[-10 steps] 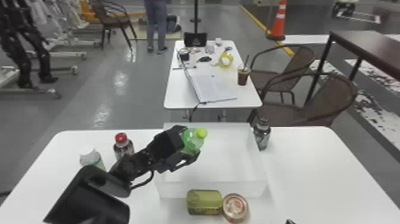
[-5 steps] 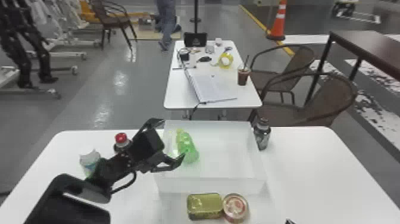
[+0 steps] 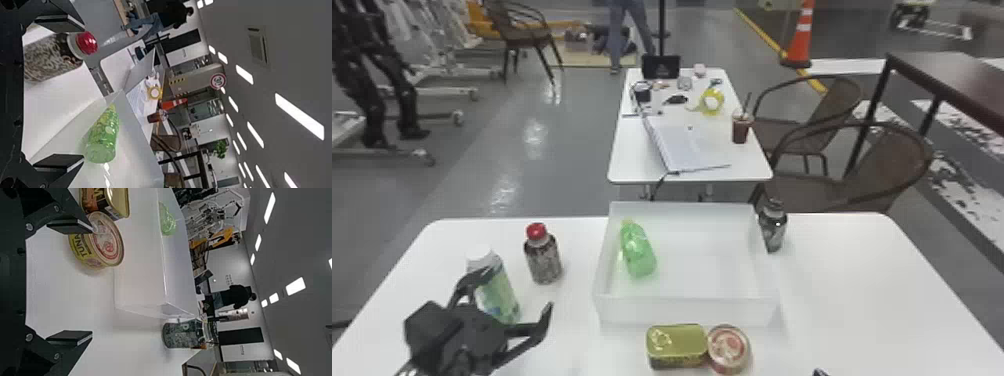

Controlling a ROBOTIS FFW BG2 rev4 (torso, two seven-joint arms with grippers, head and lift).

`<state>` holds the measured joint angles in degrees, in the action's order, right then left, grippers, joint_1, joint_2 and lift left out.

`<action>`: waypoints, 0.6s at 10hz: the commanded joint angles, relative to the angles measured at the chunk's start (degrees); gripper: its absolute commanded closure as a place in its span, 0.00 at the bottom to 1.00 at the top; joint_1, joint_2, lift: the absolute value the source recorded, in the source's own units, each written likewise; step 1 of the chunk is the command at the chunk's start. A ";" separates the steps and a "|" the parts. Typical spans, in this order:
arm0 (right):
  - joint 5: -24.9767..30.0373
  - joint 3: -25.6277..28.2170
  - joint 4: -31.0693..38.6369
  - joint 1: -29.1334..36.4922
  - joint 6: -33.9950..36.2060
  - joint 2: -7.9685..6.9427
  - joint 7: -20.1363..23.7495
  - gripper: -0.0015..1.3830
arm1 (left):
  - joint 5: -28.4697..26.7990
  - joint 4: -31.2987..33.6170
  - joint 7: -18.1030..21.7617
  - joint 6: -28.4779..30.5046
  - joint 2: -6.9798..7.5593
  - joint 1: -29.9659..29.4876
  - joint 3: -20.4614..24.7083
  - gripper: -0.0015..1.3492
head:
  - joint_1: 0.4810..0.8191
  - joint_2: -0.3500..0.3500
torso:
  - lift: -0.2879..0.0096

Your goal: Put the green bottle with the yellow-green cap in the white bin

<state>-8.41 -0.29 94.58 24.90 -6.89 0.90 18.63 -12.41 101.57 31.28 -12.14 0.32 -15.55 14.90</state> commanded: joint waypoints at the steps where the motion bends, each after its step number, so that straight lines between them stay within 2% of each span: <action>1: 0.07 0.02 0.08 0.06 -0.05 0.07 0.00 0.24 | 4.33 0.03 -1.31 -3.07 -0.46 -4.05 2.85 0.10 | 0.20 0.50 | 0.63; 4: 0.15 0.02 0.34 0.32 -0.05 0.15 0.00 0.24 | 12.15 -1.38 -4.12 -3.15 -0.46 -9.41 5.49 0.10 | 0.20 0.50 | 0.63; 5: 0.15 0.11 0.43 0.41 -0.05 0.15 0.00 0.24 | 16.02 -2.87 -5.53 -3.86 -0.46 -11.26 4.61 0.10 | 0.20 0.50 | 0.63; 6: 0.15 0.11 0.52 0.50 -0.05 0.15 0.00 0.24 | 17.51 -3.31 -6.23 -4.21 -0.46 -12.49 4.00 0.10 | 0.20 0.50 | 0.63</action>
<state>-8.26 -0.19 95.02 25.38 -6.94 1.05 18.63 4.00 98.66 25.00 -16.11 0.26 -27.27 19.29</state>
